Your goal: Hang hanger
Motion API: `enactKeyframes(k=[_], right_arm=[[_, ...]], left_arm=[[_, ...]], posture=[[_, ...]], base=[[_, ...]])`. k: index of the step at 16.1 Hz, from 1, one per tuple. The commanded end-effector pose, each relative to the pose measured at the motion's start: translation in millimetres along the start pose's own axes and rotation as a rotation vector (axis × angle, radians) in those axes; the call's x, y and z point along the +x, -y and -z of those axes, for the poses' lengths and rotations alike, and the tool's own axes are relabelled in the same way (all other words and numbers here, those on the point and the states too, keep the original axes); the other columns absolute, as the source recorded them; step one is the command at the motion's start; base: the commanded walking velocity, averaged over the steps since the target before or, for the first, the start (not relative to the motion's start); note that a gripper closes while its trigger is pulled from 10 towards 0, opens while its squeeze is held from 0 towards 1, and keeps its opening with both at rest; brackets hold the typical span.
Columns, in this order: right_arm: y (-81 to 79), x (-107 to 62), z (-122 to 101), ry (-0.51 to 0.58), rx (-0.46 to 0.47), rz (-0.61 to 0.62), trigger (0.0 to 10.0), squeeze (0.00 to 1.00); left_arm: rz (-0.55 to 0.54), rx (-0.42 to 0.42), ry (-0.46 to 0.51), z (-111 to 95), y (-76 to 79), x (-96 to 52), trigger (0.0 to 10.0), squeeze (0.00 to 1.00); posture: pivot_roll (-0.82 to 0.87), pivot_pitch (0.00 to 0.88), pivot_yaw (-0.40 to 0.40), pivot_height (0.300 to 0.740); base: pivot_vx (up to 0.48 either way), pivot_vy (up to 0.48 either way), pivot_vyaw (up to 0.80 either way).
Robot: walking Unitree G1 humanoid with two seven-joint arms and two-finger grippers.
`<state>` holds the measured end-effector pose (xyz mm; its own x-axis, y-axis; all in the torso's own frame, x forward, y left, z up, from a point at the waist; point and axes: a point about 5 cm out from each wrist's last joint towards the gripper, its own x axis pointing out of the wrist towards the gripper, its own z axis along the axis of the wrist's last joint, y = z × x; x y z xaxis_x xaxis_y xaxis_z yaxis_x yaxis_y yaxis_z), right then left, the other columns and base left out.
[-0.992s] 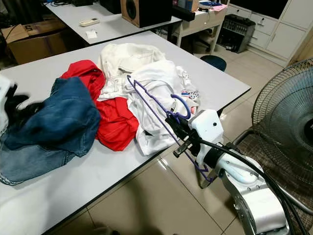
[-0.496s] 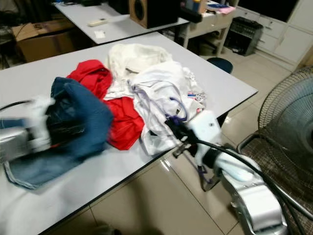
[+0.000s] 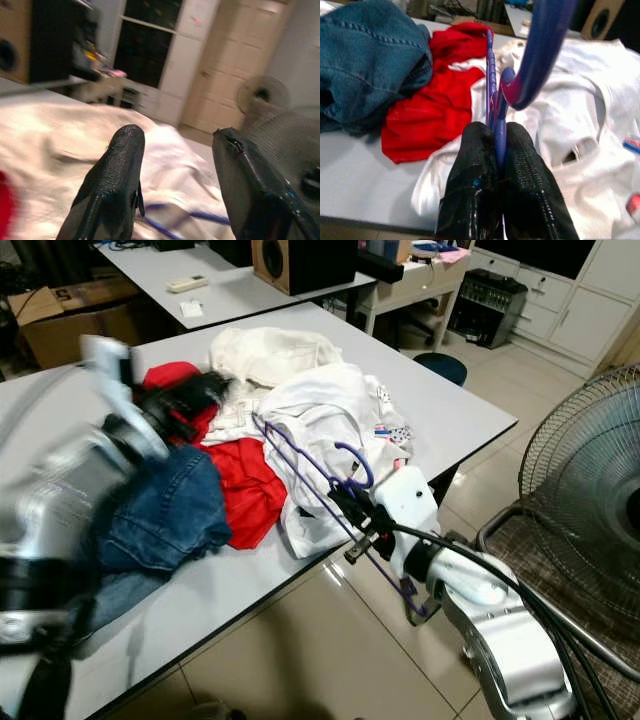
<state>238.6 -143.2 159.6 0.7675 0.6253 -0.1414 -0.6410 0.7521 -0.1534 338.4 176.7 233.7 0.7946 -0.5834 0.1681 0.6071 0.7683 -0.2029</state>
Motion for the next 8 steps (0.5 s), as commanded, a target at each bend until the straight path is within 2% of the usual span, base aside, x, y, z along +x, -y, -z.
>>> enactKeyframes(k=[1,2,3,4,5,6,7,8], right_arm=[[3.3,-4.7,-3.5,0.01,-0.002,0.028,10.0,0.0],[3.1,-8.1,-2.9,0.009,0.001,0.034,10.0,0.0],[2.3,-10.1,-2.6,0.009,0.003,0.035,10.0,0.0],[2.0,-10.6,-2.6,0.008,0.003,0.034,10.0,0.0],[1.4,-11.2,-2.5,0.008,0.003,0.032,10.0,0.0],[-0.8,-13.0,-2.8,0.01,0.003,0.02,10.0,0.0],[-1.2,-13.6,-2.9,0.01,0.003,0.017,10.0,0.0],[-1.6,-14.2,-3.1,0.01,0.004,0.01,10.0,0.0]], left_arm=[[-0.018,0.012,0.024,-9.6,-8.0,-5.2,10.0,0.0],[-0.056,0.09,-0.037,-13.0,-21.5,-16.2,10.0,0.0],[-0.08,0.173,-0.124,-10.4,-32.7,-27.8,10.0,0.16],[-0.082,0.205,-0.163,-7.8,-36.6,-32.4,10.0,0.16],[-0.087,0.247,-0.233,-2.6,-41.3,-40.0,10.0,1.0],[-0.066,0.388,-0.394,9.3,-54.1,-69.5,10.0,1.0],[-0.037,0.401,-0.43,11.1,-55.4,-78.7,10.0,1.0],[0.046,0.38,-0.464,11.3,-52.4,-89.8,10.0,1.0]], posture=[[0.0,0.0,0.021,0.74],[0.0,0.0,0.025,0.74],[-0.01,0.0,0.027,0.74],[-0.01,0.0,0.027,0.74],[-0.01,0.0,0.027,0.74],[-0.01,0.0,0.025,0.74],[0.0,0.0,0.02,0.74],[0.0,0.0,0.017,0.74]], base=[[0.0,0.0,0.0],[0.0,0.0,0.0],[0.0,0.0,0.0],[0.0,0.0,0.0],[0.0,0.0,0.0],[0.0,0.0,0.0],[0.0,0.0,0.0],[0.0,0.0,0.0]])
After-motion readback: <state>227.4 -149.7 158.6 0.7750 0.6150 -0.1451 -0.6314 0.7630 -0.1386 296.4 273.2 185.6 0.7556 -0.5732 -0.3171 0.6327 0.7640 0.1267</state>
